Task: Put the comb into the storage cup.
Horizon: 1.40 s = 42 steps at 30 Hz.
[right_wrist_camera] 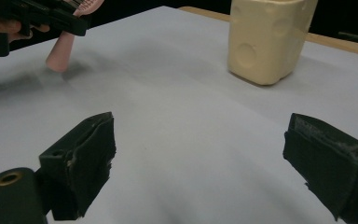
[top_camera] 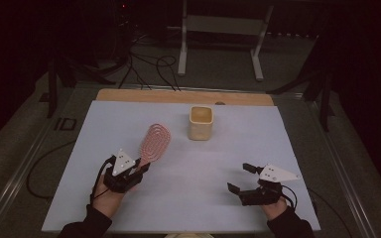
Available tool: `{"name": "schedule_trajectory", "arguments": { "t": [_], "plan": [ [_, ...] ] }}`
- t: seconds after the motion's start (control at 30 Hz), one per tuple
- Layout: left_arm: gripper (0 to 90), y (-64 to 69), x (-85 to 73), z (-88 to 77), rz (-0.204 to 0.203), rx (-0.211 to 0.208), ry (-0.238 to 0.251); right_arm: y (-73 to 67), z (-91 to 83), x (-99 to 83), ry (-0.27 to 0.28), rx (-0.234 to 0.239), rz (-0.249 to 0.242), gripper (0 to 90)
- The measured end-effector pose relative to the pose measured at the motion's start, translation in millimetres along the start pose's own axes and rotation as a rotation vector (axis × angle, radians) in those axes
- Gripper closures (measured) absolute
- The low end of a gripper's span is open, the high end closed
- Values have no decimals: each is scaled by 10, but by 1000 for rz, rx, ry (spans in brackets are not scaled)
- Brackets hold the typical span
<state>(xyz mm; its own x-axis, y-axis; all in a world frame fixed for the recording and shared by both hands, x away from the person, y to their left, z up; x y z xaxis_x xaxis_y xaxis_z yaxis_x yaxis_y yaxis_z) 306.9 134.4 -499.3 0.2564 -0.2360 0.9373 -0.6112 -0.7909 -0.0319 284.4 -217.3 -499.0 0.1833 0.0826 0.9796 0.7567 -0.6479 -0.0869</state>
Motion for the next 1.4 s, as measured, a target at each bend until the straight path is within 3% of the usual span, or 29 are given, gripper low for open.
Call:
{"name": "schedule_trajectory", "arguments": {
  "t": [0.43, 0.67, 1.4],
  "plan": [
    [708, -2, 8, -10, -16, -10, 10, -64, 89, 436, 34, 25, 14, 88],
    [708, -5, 15, -19, -26, -9, 20, -93, 183, 671, 56, 29, -13, 87],
    [707, -1, 25, -32, -37, -15, 28, -280, 648, 1231, 108, 60, -62, 80]
  ]
}}
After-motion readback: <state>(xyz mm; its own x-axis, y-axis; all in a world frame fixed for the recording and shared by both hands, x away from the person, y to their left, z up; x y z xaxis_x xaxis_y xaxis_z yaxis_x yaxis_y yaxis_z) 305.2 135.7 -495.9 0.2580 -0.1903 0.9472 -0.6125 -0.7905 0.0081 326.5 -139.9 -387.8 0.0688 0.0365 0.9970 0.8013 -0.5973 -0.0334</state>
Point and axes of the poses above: each handheld gripper's, and its own axes: z roughly forward along the jaws, x roughly out of its top, y roughly to its right, the point moved 6 cm from there along z, roughly forward along the jaws, and after that the axes turned 13 degrees about y, right-handed, at the moved point
